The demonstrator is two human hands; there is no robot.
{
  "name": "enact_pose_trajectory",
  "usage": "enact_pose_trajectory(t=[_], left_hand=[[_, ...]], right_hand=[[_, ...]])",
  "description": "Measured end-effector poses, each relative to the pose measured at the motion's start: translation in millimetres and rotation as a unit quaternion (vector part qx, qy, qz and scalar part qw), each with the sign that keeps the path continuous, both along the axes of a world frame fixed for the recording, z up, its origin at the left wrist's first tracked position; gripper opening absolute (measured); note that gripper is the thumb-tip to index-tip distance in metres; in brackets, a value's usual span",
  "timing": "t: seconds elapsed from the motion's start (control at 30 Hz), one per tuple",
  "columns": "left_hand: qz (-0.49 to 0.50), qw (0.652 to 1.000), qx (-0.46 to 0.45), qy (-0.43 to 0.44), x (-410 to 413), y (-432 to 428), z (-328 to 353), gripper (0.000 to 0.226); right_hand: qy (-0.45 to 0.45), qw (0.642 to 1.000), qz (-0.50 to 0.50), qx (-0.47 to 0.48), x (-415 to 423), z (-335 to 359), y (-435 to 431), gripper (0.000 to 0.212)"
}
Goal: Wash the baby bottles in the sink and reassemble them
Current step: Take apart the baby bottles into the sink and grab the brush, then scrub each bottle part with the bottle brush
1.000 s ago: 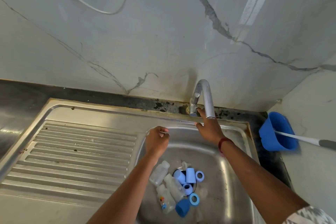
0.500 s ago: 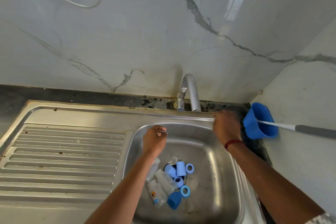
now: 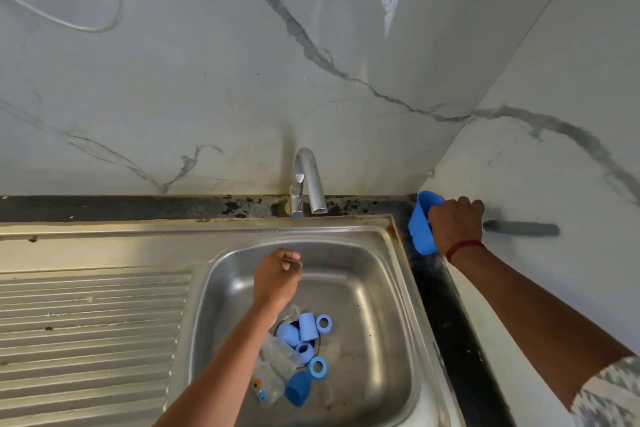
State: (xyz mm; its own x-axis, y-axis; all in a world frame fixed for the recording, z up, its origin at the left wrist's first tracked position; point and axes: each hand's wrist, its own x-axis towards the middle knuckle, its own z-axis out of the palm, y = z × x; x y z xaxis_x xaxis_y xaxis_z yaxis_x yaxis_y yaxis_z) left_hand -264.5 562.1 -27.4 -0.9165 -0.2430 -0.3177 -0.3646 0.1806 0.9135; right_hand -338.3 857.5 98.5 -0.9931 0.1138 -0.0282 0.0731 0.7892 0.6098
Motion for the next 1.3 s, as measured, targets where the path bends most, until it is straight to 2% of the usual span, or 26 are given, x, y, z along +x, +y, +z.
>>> enact_pose_trajectory(t=[0.23, 0.43, 0.67, 0.87, 0.97, 1.03, 1.13, 1.2, 1.3], left_hand=[[0.008, 1.0, 0.008, 0.008, 6.0, -2.4, 6.9, 0.024], [0.022, 1.0, 0.01, 0.01, 12.9, -0.1, 14.7, 0.023], [0.007, 0.999, 0.035, 0.025, 14.2, 11.0, 31.4, 0.019], [-0.029, 0.996, 0.056, 0.067, 22.3, 24.9, 55.9, 0.018], [-0.044, 0.994, 0.068, 0.072, 26.8, 28.7, 62.9, 0.017], [-0.047, 0.993, 0.082, 0.065, 30.4, 29.8, 64.1, 0.015], [-0.05, 0.994, 0.096, 0.033, 35.8, 28.0, 62.2, 0.012], [-0.048, 0.991, 0.126, -0.008, 40.4, 24.6, 60.5, 0.012], [-0.041, 0.983, 0.162, -0.081, 51.5, 18.6, 58.3, 0.011]], right_hand=[[-0.001, 1.0, -0.008, -0.012, 0.4, 10.5, 8.4, 0.004], [0.001, 1.0, -0.001, -0.006, 2.3, 16.7, 14.6, 0.007], [0.031, 0.999, -0.008, 0.003, 10.2, 57.9, 13.2, 0.009], [0.069, 0.996, -0.017, -0.052, 32.5, 85.7, 8.2, 0.012], [0.065, 0.988, -0.01, -0.141, 43.6, 86.4, 4.8, 0.014], [0.046, 0.973, -0.03, -0.222, 50.8, 81.3, -3.9, 0.006], [-0.007, 0.932, -0.08, -0.354, 62.6, 56.5, -20.7, 0.015], [-0.053, 0.882, -0.101, -0.458, 75.8, 32.1, -33.4, 0.019], [-0.099, 0.781, -0.131, -0.603, 99.5, -4.4, -56.0, 0.022]])
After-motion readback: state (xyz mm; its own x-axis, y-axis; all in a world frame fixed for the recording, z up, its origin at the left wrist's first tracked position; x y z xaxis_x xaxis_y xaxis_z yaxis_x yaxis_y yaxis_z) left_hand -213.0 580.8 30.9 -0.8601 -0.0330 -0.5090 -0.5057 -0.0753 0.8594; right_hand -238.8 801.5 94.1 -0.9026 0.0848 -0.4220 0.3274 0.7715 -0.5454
